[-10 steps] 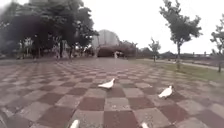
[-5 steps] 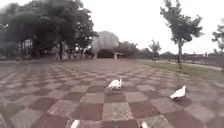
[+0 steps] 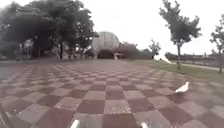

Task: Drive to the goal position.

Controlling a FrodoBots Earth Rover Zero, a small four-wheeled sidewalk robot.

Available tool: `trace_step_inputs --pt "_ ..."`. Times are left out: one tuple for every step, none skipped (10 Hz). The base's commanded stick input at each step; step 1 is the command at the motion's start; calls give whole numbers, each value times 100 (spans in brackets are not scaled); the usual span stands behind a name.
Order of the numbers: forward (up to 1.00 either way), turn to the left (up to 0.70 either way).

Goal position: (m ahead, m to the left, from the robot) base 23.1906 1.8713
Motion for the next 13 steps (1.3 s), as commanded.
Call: trace_step_inputs --pt "70 -27" --pt "70 -27" --pt "70 -27" --pt "70 -27" --pt "70 -27" --pt "70 -27" --pt "70 -27" --pt "70 -27" --pt "70 -27" --pt "70 -27" --pt "35 -36" --pt "0 -45" --pt "0 -45"
